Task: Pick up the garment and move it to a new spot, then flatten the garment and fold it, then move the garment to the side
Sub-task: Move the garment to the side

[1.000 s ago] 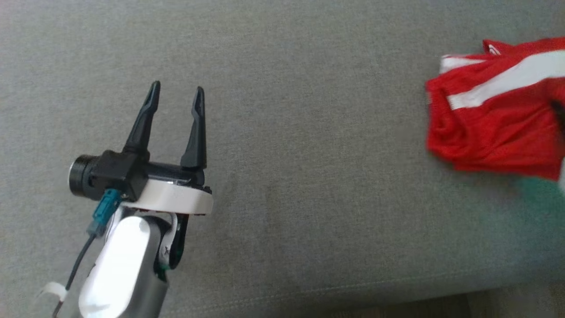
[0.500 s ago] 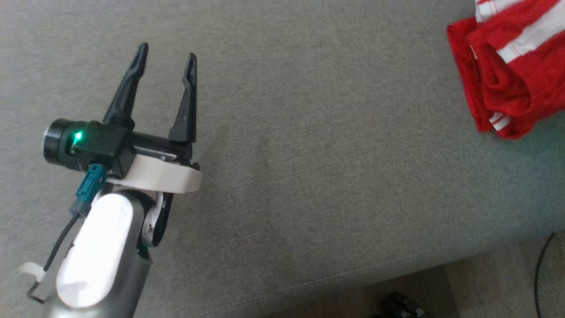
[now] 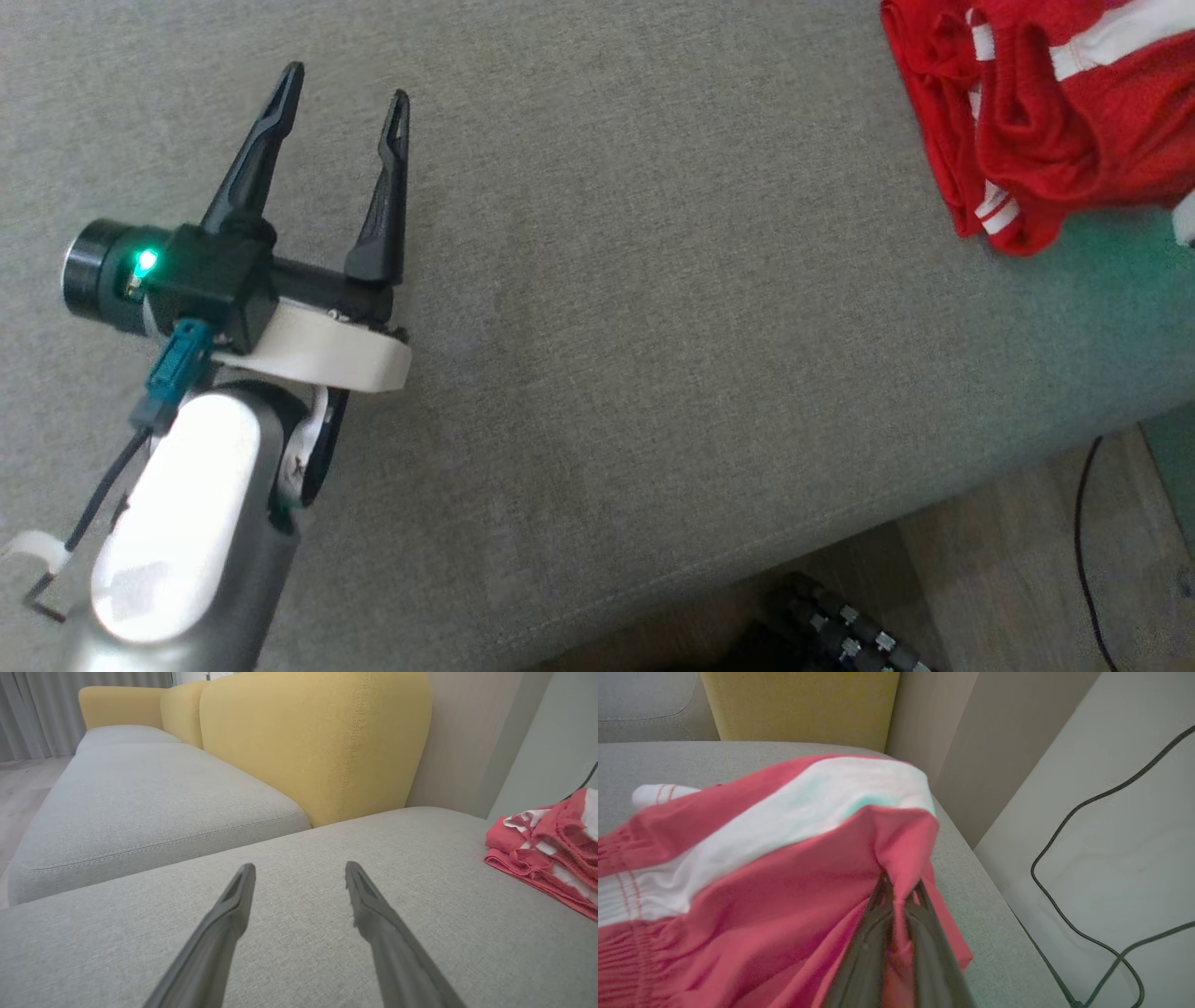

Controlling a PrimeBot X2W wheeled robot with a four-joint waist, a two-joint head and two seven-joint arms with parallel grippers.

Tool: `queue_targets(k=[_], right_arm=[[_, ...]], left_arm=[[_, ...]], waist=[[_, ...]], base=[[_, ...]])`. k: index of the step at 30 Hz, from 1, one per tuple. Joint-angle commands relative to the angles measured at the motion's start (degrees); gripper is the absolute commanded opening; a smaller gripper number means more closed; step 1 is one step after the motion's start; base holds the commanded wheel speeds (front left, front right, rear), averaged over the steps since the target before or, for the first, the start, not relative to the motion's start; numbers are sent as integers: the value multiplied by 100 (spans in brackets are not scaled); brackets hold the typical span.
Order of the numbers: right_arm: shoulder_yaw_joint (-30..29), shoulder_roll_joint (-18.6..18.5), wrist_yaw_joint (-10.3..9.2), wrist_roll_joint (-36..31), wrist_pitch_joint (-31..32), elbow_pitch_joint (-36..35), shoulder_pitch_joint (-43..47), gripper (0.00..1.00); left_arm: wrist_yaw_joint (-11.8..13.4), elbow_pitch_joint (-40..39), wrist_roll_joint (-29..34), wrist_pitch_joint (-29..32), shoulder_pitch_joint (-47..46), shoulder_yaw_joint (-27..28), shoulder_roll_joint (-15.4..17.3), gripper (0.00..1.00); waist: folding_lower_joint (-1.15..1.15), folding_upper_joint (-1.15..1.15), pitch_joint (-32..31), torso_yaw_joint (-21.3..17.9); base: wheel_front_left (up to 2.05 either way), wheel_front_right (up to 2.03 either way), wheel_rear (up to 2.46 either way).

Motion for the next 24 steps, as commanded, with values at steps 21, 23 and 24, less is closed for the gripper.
queue_targets(k=[21,23,24], right_arm=[[70,395,-5,253,-1367,628,-261,100],[61,518,-5,198,-1377,224,2,100],[42,590,-5,153,-1378,-31,158,100]], left_arm=[[104,-68,-64,-123,26,133,164,100],[130,-4,-127,-184,143,163,158,100],[145,31,-162,-213,204,183,155,100]], waist=[[0,0,-298,131],[0,0,-457,128],[0,0,-542,124]], base=[[0,0,0],[0,0,0],[0,0,0]])
